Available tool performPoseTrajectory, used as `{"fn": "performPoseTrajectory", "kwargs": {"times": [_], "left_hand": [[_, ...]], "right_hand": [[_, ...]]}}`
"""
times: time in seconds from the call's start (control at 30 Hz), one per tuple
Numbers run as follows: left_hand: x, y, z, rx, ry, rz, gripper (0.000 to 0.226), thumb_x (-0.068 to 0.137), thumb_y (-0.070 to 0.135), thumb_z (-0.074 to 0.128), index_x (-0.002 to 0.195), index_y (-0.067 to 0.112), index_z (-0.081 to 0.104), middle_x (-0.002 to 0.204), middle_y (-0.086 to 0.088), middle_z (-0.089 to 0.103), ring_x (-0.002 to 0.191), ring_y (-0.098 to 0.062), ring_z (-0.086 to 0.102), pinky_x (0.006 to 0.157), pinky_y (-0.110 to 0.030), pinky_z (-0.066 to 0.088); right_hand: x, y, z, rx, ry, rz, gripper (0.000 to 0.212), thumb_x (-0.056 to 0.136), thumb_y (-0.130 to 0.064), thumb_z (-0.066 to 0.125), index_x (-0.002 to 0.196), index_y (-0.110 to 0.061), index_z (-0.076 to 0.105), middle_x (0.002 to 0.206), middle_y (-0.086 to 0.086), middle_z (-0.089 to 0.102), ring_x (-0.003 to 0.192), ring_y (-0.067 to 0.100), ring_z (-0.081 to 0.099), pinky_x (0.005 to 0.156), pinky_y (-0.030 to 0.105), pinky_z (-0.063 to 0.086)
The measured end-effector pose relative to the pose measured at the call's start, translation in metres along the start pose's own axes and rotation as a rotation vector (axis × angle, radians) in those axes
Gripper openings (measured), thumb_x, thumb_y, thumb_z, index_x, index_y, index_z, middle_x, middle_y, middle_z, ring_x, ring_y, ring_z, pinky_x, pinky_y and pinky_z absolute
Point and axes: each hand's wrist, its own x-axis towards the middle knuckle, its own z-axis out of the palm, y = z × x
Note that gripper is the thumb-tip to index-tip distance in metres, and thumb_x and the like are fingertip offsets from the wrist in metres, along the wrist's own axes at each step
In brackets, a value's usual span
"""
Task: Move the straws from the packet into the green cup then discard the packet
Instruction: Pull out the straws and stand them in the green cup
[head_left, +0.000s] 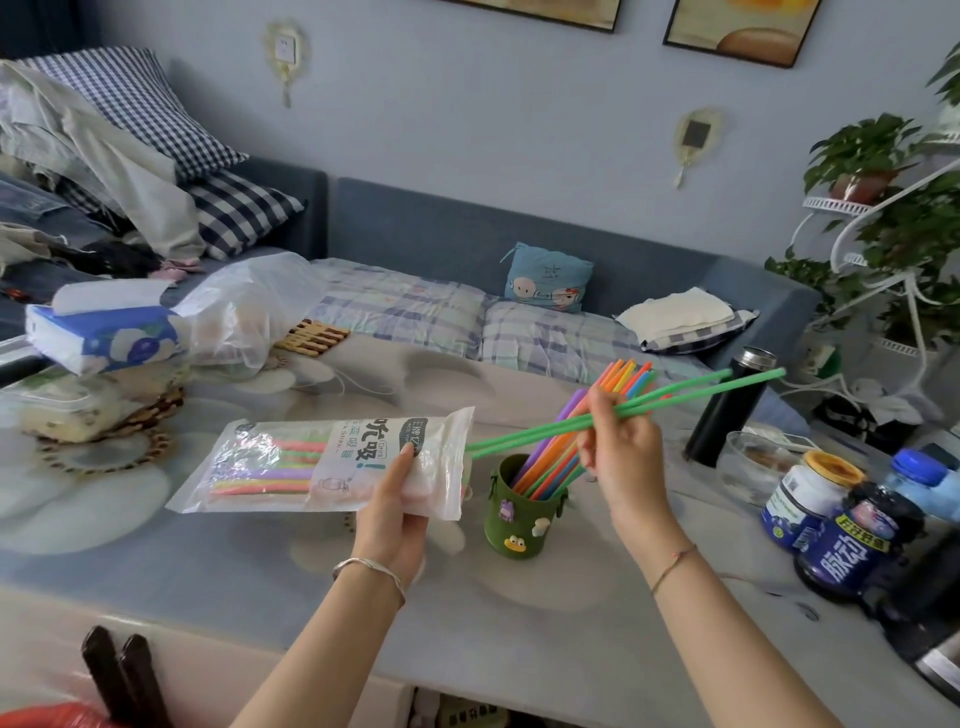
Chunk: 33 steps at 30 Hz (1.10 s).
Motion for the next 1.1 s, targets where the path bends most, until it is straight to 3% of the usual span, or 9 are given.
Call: {"fn": "performPoseTrajectory", "kwargs": {"times": [0.1,0.23,0.33,0.4,0.5,0.63,0.8,0.93,1.1], "left_hand": [[0.005,0.004,-0.005,-0.024,0.016,0.022,0.049,0.090,0.016,0.064,0.136,0.003,0.053,0.138,-0.017,0.059,0.130,-0.034,0.054,0.110,-0.047,0.042],[0.003,0.002,-0.004,-0.031,0.008,0.032,0.047,0.090,0.015,0.064,0.135,0.005,0.053,0.136,-0.016,0.061,0.128,-0.033,0.056,0.112,-0.049,0.040],[-0.001,0.001,0.000,-0.023,0.024,0.024,0.048,0.091,0.015,0.063,0.136,0.004,0.053,0.136,-0.016,0.061,0.128,-0.033,0.056,0.110,-0.049,0.042],[-0.004,0.002,0.002,-0.016,0.027,0.011,0.048,0.091,0.015,0.063,0.137,0.004,0.052,0.136,-0.017,0.060,0.127,-0.034,0.056,0.101,-0.047,0.050],[-0.008,0.002,0.005,-0.029,0.016,-0.008,0.046,0.092,0.014,0.061,0.136,0.005,0.051,0.133,-0.016,0.061,0.124,-0.035,0.057,0.071,-0.039,0.063],[-0.009,0.002,0.006,-0.018,0.005,-0.002,0.046,0.091,0.013,0.061,0.136,0.006,0.052,0.137,-0.018,0.060,0.128,-0.037,0.054,0.098,-0.047,0.052],[-0.010,0.004,0.009,-0.024,-0.003,-0.022,0.044,0.093,0.013,0.060,0.135,0.004,0.052,0.131,-0.017,0.061,0.121,-0.036,0.057,0.061,-0.035,0.061],[-0.006,0.000,0.006,0.002,0.013,-0.009,0.042,0.090,0.014,0.063,0.131,0.006,0.056,0.136,-0.017,0.061,0.127,-0.035,0.056,0.103,-0.049,0.048],[-0.008,-0.003,0.009,0.049,0.001,0.039,0.054,0.085,0.019,0.070,0.135,0.007,0.055,0.134,-0.014,0.063,0.125,-0.029,0.059,0.110,-0.050,0.042]], "right_hand": [[0.014,-0.007,-0.015,-0.098,0.189,-0.115,0.040,0.096,-0.033,0.045,0.063,-0.011,0.049,0.051,0.001,0.044,0.039,0.001,0.042,0.044,0.021,0.035],[0.022,-0.013,-0.023,-0.340,0.244,-0.238,0.040,0.098,-0.033,0.040,0.066,-0.009,0.048,0.052,0.000,0.045,0.045,0.009,0.045,0.042,0.016,0.034],[0.027,-0.003,-0.021,-0.564,0.097,-0.204,0.045,0.097,-0.040,0.038,0.068,-0.007,0.050,0.051,-0.001,0.043,0.043,0.014,0.042,0.040,0.023,0.032],[0.030,0.013,-0.016,-0.695,-0.055,-0.081,0.049,0.095,-0.044,0.039,0.074,-0.002,0.056,0.054,0.002,0.046,0.046,0.016,0.045,0.043,0.026,0.036],[0.031,0.032,-0.011,-0.762,-0.213,0.113,0.041,0.093,-0.043,0.047,0.079,-0.005,0.057,0.066,0.005,0.057,0.057,0.016,0.056,0.055,0.029,0.046],[0.032,0.042,-0.010,-0.691,-0.184,0.183,0.031,0.090,-0.035,0.055,0.089,-0.005,0.058,0.065,0.000,0.058,0.052,0.008,0.055,0.044,0.016,0.041],[0.028,0.040,-0.004,-0.481,-0.122,0.235,0.025,0.088,-0.025,0.061,0.097,-0.014,0.040,0.082,0.008,0.067,0.054,0.013,0.066,0.040,0.018,0.049],[0.016,0.038,0.004,-0.411,-0.075,0.235,0.023,0.092,-0.026,0.054,0.087,-0.004,0.052,0.073,0.009,0.070,0.055,0.017,0.069,0.047,0.022,0.054],[-0.005,0.039,0.028,-0.093,-0.116,0.316,0.026,0.097,-0.030,0.044,0.086,-0.009,0.055,0.086,0.011,0.070,0.068,0.020,0.068,0.058,0.027,0.057]]}}
